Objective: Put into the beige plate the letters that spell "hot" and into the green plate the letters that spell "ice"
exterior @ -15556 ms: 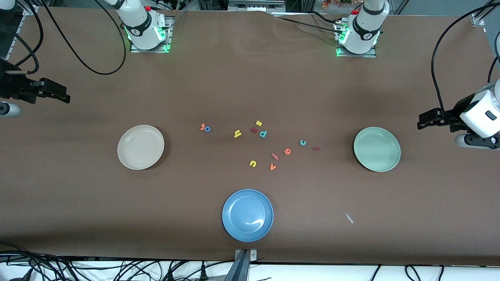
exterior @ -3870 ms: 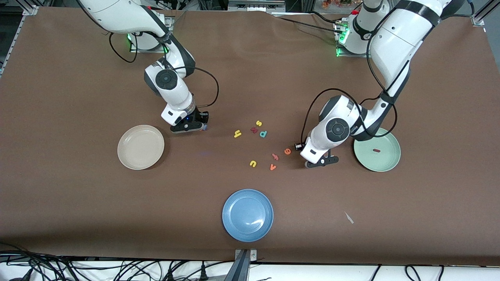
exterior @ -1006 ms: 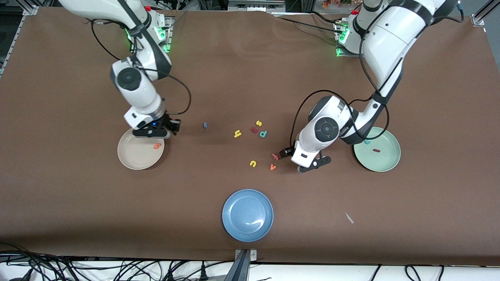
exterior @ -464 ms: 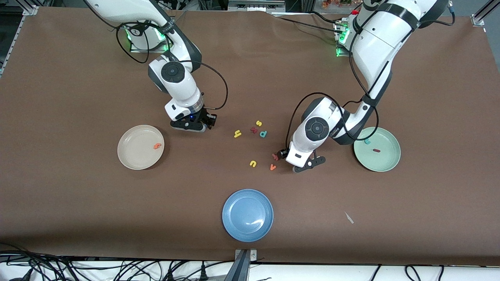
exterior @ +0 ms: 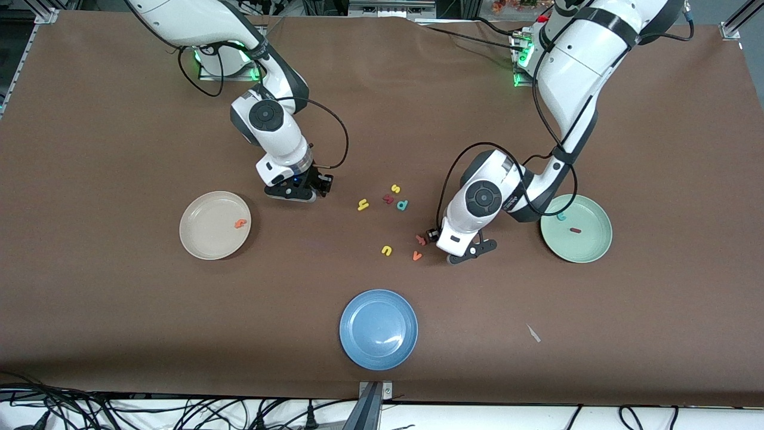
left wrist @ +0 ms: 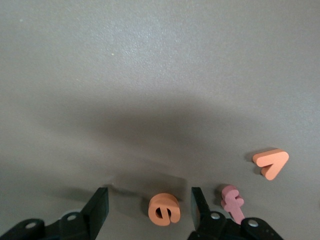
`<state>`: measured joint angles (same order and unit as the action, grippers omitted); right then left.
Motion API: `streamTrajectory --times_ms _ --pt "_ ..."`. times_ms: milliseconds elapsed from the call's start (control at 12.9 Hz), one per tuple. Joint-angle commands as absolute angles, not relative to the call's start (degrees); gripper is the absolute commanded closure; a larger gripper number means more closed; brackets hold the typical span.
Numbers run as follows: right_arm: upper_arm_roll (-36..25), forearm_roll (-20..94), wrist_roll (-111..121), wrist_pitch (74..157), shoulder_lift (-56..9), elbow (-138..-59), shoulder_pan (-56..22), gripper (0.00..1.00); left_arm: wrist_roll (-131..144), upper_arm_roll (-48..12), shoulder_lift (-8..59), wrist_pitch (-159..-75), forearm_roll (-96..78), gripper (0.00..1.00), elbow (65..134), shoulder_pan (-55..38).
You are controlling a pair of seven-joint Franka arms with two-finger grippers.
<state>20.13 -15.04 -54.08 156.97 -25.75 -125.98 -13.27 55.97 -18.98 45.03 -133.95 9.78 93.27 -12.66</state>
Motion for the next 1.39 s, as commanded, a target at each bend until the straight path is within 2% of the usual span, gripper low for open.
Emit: streamTrajectory --times_ms 0,155,387,619,774,851,929,1161,1316 --pt "20.13 -16.52 -55.02 158.29 -25.31 -127.61 -13.18 0.55 58.09 -18.28 45.79 -133.95 10.99 0.26 91.93 -14.15" --pt "20.13 -16.70 -55.02 159.25 -25.40 -128.40 -13.18 0.56 58.10 -17.67 45.97 -133.95 10.99 0.26 91.93 -14.94" --pt "20.13 -18.36 -55.02 162.59 -25.49 -130.69 -13.18 0.61 58.10 -17.05 46.67 -134.29 10.99 0.36 91.15 -15.03" --pt "20.04 -18.46 -55.02 162.77 -25.49 -130.87 -13.18 0.72 58.01 -16.96 46.85 -134.30 11.07 0.55 91.14 -15.03" --pt "20.04 -18.46 -54.93 162.77 -25.49 -130.69 -13.18 0.69 58.01 -16.96 46.85 -134.30 11.07 0.66 91.14 -15.03" --pt "20.04 -18.37 -54.93 162.77 -25.49 -130.43 -13.18 0.62 58.01 -16.96 46.85 -134.30 11.07 0.67 91.14 -15.03" --pt "20.04 -18.46 -54.93 162.77 -25.49 -130.26 -13.18 0.61 58.01 -16.96 46.85 -134.30 11.07 0.65 91.14 -15.03" --pt "20.04 -20.39 -55.02 163.38 -26.54 -130.25 -13.18 0.60 58.10 -16.96 46.85 -134.30 10.99 0.52 90.88 -15.03" --pt "20.04 -20.65 -55.02 164.61 -27.68 -130.25 -13.62 0.60 58.18 -17.05 46.85 -134.30 10.99 0.52 90.44 -15.20"
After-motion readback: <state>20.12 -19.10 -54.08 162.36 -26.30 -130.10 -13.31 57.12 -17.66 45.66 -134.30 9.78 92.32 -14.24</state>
